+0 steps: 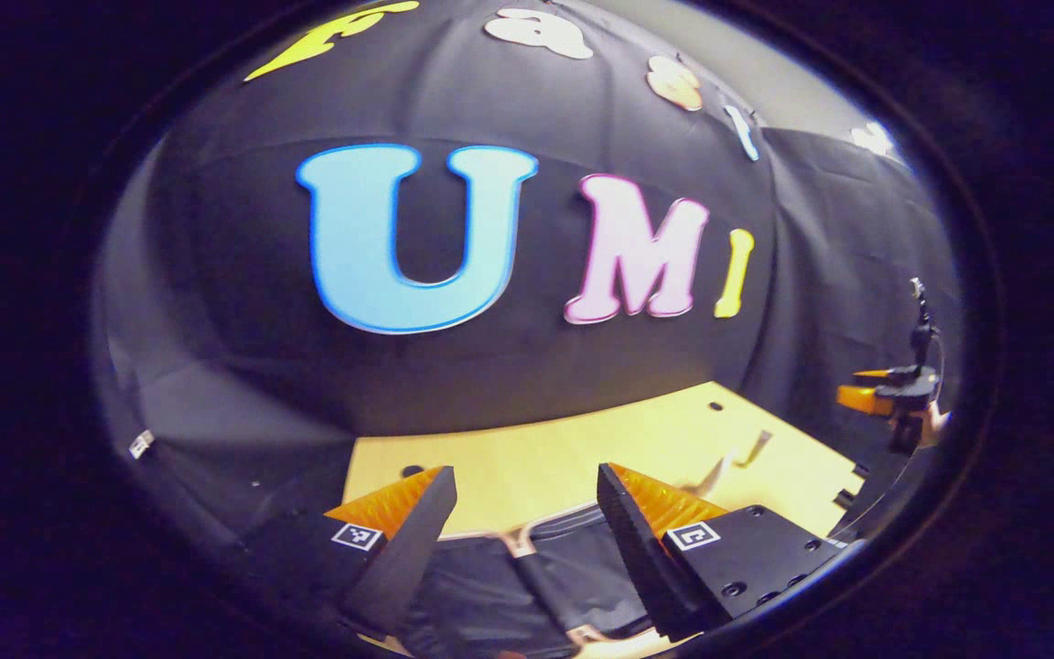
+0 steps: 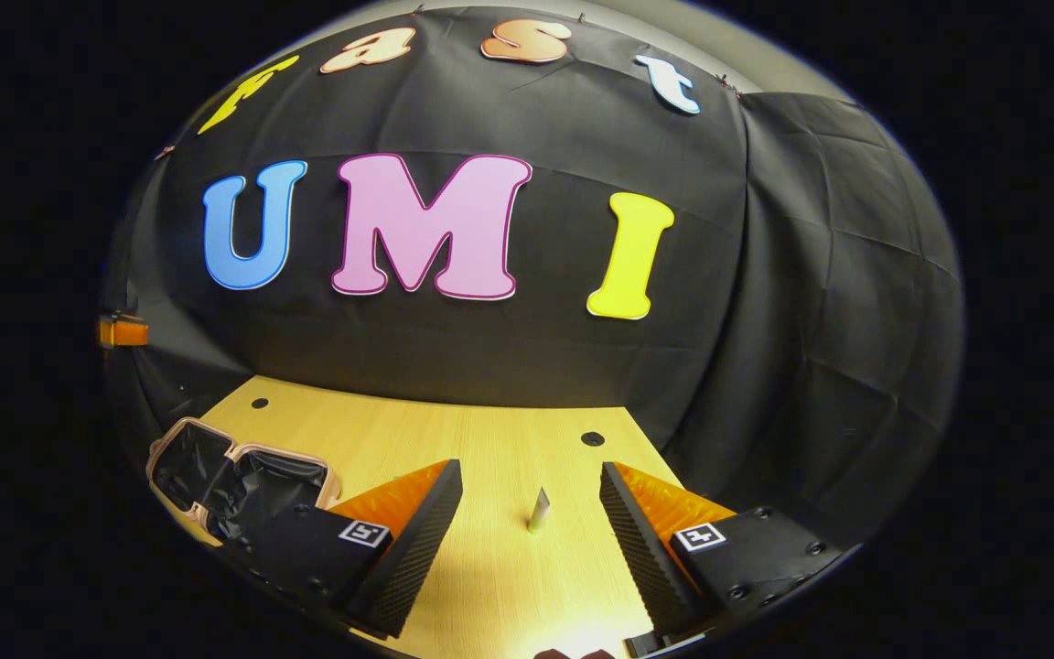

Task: First open the suitcase, pack the skin care products into it, and then close the suitcase.

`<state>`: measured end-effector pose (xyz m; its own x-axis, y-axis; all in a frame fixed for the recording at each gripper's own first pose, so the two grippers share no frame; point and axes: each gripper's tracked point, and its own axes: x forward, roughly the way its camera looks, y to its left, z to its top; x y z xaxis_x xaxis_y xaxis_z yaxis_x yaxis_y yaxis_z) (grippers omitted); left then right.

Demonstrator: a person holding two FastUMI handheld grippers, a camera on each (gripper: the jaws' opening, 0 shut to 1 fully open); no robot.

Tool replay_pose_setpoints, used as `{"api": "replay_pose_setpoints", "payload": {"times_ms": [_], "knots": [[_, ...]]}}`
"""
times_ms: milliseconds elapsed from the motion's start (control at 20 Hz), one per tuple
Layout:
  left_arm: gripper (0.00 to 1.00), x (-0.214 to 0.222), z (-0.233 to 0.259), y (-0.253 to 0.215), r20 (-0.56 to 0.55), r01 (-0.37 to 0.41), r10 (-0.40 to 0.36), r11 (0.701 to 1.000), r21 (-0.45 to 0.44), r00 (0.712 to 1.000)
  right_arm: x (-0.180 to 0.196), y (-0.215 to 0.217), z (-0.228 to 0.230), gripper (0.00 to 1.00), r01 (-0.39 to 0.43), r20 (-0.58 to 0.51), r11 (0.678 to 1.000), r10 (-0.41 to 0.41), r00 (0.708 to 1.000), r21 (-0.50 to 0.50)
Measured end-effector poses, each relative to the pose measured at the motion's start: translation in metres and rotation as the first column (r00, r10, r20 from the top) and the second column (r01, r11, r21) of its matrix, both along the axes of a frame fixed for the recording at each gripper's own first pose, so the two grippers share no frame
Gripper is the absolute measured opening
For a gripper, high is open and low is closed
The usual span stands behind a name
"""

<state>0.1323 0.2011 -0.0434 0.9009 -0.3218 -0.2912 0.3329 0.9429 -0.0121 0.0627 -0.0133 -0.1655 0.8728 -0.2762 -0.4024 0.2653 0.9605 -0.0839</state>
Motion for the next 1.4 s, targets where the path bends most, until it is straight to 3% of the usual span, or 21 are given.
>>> {"api": "replay_pose_setpoints", "payload": {"times_ms": [150, 250, 350, 450, 700, 850, 1250, 1300, 1400], "knots": [[0.97, -0.013, -0.007, -0.116, -0.002, 0.110, -0.110, 0.994, -0.018, 0.994, 0.004, -0.007, -0.020, 0.96, -0.037, -0.009, 0.999, 0.037, 0.999, 0.004], [1.00, -0.032, -0.034, -0.177, -0.103, 0.134, -0.136, 0.990, -0.034, 0.985, 0.006, -0.015, -0.040, 0.96, -0.065, -0.033, 0.998, 0.065, 0.997, 0.001], [0.97, -0.049, -0.056, -0.225, -0.176, 0.191, -0.196, 0.981, -0.045, 0.965, 0.008, -0.018, -0.063, 0.96, -0.096, -0.061, 0.995, 0.097, 0.993, 0.022], [0.96, -0.052, -0.081, -0.259, -0.265, 0.205, -0.199, 0.979, -0.007, 0.943, 0.006, -0.020, -0.090, 0.96, -0.134, -0.102, 0.990, 0.137, 0.985, 0.035], [0.96, -0.025, -0.097, -0.268, -0.374, 0.109, -0.098, 0.994, 0.009, 0.922, 0.004, -0.020, -0.143, 0.96, -0.236, -0.181, 0.966, 0.251, 0.951, 0.102], [0.97, -0.002, -0.115, -0.248, -0.414, 0.052, 0.003, 0.991, 0.121, 0.910, 0.005, -0.033, -0.176, 0.97, -0.249, -0.231, 0.961, 0.272, 0.934, 0.123], [0.97, 0.038, -0.157, -0.274, -0.498, 0.065, 0.034, 0.982, 0.179, 0.866, 0.023, -0.055, -0.242, 0.97, -0.233, -0.271, 0.952, 0.282, 0.921, 0.197], [0.95, 0.044, -0.163, -0.277, -0.492, 0.064, 0.031, 0.982, 0.175, 0.870, 0.027, -0.057, -0.247, 0.97, -0.234, -0.272, 0.952, 0.283, 0.920, 0.199], [0.51, 0.048, -0.167, -0.284, -0.499, 0.089, 0.003, 0.983, 0.161, 0.867, 0.039, -0.058, -0.258, 0.97, -0.235, -0.272, 0.949, 0.287, 0.918, 0.208]]}}
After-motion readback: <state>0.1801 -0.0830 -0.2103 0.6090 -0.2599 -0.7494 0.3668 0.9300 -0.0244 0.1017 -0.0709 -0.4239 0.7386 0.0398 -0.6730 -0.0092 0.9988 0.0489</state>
